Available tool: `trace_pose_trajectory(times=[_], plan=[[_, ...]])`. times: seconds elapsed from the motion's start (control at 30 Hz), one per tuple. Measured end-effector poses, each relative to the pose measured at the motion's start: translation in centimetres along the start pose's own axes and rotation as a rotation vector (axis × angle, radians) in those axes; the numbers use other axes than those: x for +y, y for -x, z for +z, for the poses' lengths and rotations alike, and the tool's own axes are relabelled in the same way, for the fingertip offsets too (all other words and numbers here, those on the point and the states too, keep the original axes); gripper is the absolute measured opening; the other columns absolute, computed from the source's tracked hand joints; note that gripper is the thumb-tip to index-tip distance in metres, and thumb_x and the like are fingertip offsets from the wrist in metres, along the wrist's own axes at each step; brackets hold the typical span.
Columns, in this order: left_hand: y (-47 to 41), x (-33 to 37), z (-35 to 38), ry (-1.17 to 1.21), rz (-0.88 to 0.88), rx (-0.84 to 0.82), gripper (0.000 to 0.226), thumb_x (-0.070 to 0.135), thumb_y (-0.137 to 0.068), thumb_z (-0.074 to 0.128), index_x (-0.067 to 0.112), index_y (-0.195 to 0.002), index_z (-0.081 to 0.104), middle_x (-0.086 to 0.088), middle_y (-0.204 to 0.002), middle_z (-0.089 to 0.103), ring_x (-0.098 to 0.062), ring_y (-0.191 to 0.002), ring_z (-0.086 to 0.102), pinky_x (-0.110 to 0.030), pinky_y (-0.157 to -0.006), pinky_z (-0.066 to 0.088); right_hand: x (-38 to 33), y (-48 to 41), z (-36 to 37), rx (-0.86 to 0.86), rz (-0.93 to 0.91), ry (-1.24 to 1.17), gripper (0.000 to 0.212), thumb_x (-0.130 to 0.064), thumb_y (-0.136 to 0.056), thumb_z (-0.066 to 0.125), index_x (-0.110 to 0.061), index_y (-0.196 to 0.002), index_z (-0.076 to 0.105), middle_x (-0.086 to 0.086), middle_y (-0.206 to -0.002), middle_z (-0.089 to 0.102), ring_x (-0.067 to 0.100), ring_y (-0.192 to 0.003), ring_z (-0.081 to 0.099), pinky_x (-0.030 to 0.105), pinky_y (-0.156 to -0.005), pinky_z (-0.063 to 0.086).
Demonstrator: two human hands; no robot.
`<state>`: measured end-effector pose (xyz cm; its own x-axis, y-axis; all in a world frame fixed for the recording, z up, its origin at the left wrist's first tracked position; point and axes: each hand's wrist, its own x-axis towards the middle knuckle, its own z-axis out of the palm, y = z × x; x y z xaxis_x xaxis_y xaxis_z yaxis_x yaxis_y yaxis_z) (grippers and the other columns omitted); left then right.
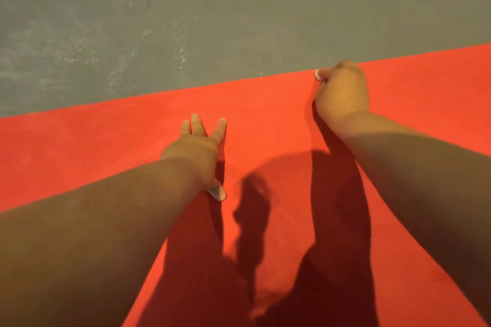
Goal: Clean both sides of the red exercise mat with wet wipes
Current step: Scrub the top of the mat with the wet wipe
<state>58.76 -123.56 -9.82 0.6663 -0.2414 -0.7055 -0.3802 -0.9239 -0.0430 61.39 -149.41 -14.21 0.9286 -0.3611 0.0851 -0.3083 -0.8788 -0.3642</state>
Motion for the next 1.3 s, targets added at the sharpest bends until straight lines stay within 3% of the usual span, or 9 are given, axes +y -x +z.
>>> trace_pose_trajectory(times=[0.07,0.3,0.47,0.57,0.77,0.97,1.03,1.13,1.3], plan=[[0.1,0.2,-0.1,0.008,-0.002,-0.015,0.147,0.048,-0.055,0.089,0.026,-0.149,-0.023,-0.027,-0.154,-0.021,-0.043,-0.145,-0.008,-0.048,-0.113,0.023,-2.2,-0.2,0.8,-0.034,0.026,0.021,0.028,0.000,-0.083,0.047,0.007,-0.101,0.067,0.026,-0.108,0.059,0.037,-0.104,0.054,0.035,-0.091,0.038],[-0.1,0.1,-0.3,0.040,-0.002,-0.025,0.149,0.045,-0.054,0.090,0.026,-0.148,-0.024,-0.028,-0.152,-0.023,-0.044,-0.144,-0.011,-0.053,-0.113,0.026,-12.1,2.2,3.1,-0.231,-0.441,-0.004,0.025,-0.009,-0.094,0.043,-0.001,-0.105,0.064,0.017,-0.111,0.055,0.031,-0.106,0.052,0.033,-0.083,0.035],[-0.1,0.0,-0.2,0.061,-0.013,-0.019,0.149,0.043,-0.053,0.090,0.031,-0.147,-0.025,-0.023,-0.153,-0.027,-0.039,-0.145,-0.013,-0.055,-0.109,0.033,-1.1,-0.5,0.5,-0.010,-0.061,0.113,0.027,-0.011,-0.093,0.046,0.004,-0.101,0.067,0.024,-0.103,0.056,0.038,-0.099,0.054,0.038,-0.084,0.036],[-0.2,0.2,-0.5,0.068,-0.008,-0.018,0.150,0.043,-0.052,0.091,0.032,-0.147,-0.025,-0.024,-0.153,-0.026,-0.040,-0.145,-0.011,-0.057,-0.107,0.035,-1.8,-0.3,0.4,-0.017,0.086,0.051,0.024,-0.005,-0.089,0.048,0.006,-0.098,0.067,0.024,-0.104,0.057,0.037,-0.098,0.055,0.036,-0.083,0.036],[0.1,0.3,-0.6,0.015,-0.014,-0.006,0.149,0.046,-0.053,0.090,0.030,-0.148,-0.024,-0.024,-0.154,-0.023,-0.041,-0.145,-0.007,-0.050,-0.112,0.025,-10.2,4.3,3.0,-0.276,-0.517,-0.050,0.028,-0.014,-0.092,0.045,-0.004,-0.107,0.067,0.018,-0.106,0.058,0.033,-0.103,0.055,0.032,-0.086,0.038],[1.1,0.8,-1.2,-0.030,-0.029,-0.031,0.148,0.050,-0.055,0.088,0.026,-0.148,-0.024,-0.028,-0.154,-0.019,-0.042,-0.145,-0.003,-0.048,-0.113,0.025,4.9,-0.7,-5.4,-0.131,0.059,0.254,0.027,-0.001,-0.090,0.046,0.009,-0.108,0.064,0.030,-0.113,0.060,0.040,-0.108,0.055,0.038,-0.093,0.039],[1.4,2.1,-2.1,-0.036,-0.054,-0.062,0.144,0.049,-0.061,0.085,0.016,-0.148,-0.024,-0.033,-0.153,-0.014,-0.047,-0.144,0.001,-0.049,-0.113,0.023,5.8,-0.3,-5.8,-0.150,0.119,0.307,0.029,0.001,-0.089,0.047,0.006,-0.110,0.065,0.029,-0.115,0.059,0.040,-0.110,0.054,0.039,-0.094,0.040],[1.1,5.8,-3.0,0.027,-0.050,-0.055,0.140,0.056,-0.065,0.080,0.009,-0.149,-0.022,-0.040,-0.149,-0.010,-0.054,-0.140,0.002,-0.051,-0.115,0.018,2.7,1.1,-2.9,-0.125,-0.002,0.169,0.025,0.001,-0.085,0.046,0.003,-0.101,0.065,0.023,-0.111,0.057,0.037,-0.102,0.055,0.037,-0.085,0.040],[0.0,9.5,-2.4,0.097,-0.021,-0.018,0.143,0.055,-0.062,0.082,0.013,-0.149,-0.022,-0.043,-0.148,-0.009,-0.060,-0.136,-0.007,-0.064,-0.112,0.012,-0.4,3.4,-0.3,-0.248,-0.539,0.044,0.032,-0.022,-0.096,0.040,-0.005,-0.106,0.066,0.016,-0.101,0.056,0.032,-0.099,0.053,0.036,-0.080,0.039]])
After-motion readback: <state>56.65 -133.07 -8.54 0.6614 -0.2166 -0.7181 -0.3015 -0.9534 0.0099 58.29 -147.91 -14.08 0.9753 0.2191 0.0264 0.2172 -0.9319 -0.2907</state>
